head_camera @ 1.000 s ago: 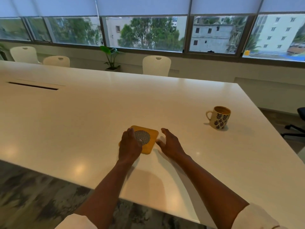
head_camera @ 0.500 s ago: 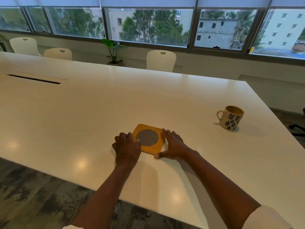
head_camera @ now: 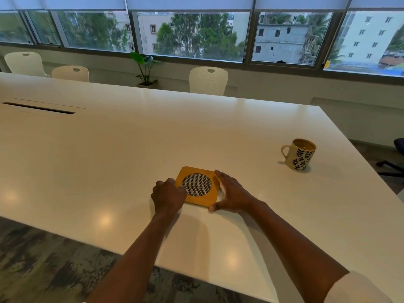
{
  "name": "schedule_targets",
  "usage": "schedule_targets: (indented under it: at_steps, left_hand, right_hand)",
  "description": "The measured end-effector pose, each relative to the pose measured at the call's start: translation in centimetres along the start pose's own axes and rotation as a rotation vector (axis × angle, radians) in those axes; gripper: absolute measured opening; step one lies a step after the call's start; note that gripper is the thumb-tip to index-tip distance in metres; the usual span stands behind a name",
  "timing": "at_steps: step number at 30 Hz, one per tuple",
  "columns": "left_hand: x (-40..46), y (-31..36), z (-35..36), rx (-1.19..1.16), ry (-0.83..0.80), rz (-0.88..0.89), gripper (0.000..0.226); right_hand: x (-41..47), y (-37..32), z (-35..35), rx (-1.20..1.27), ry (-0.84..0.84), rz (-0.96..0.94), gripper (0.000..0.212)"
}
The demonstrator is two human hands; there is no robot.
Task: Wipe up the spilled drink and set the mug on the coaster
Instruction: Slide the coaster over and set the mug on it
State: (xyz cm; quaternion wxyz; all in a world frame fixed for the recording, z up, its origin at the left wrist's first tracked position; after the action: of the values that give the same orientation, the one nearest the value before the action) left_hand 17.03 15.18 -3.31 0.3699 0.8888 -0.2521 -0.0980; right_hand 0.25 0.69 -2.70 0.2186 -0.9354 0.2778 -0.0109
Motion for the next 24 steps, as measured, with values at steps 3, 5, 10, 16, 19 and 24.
schedule_targets:
  at_steps: [3, 5, 10, 16, 19, 24]
  left_hand:
    - [-0.6, 0.6, 0.5, -0.045, -0.033, 0.002, 0.047]
    - [-1.3, 1.4, 1.0, -0.075, -0.052, 0.011, 0.047]
    - [-4.2, 4.1, 3.2, -0.104, -0.130, 0.043, 0.048]
    - [-7.8, 8.0, 6.7, -0.072, -0.228, 0.129, 0.045]
    - [-9.5, 9.8, 8.3, -0.059, -0.248, 0.152, 0.046]
    - [-12.1, 12.7, 11.0, -0.068, -0.297, 0.193, 0.047]
  right_hand:
    - [-1.1, 1.0, -0.6, 0.025, 0.001, -0.004, 0.137]
    - [-2.0, 1.9, -1.0, 0.041, 0.001, -0.003, 0.138]
    - [-5.3, 5.5, -2.2, 0.064, 0.007, 0.014, 0.140]
    - [-10.1, 10.5, -4.2, 0.078, 0.029, 0.060, 0.144]
    - [-12.3, 12.6, -5.1, 0.075, 0.025, 0.086, 0.144]
    - [-15.3, 16.2, -6.9, 0.084, 0.004, 0.102, 0.143]
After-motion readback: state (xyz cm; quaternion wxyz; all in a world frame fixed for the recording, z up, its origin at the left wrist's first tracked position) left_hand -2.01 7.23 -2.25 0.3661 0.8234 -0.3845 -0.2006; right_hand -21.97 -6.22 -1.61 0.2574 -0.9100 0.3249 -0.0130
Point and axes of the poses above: each hand's wrist, its own x-axis towards the middle knuckle, its own z-axis out of the palm, y = z × x, the point moved 3 cm from there along x, towards the middle knuckle, and after that the axes turned 10 degrees about -x, right-handed, at the moved point
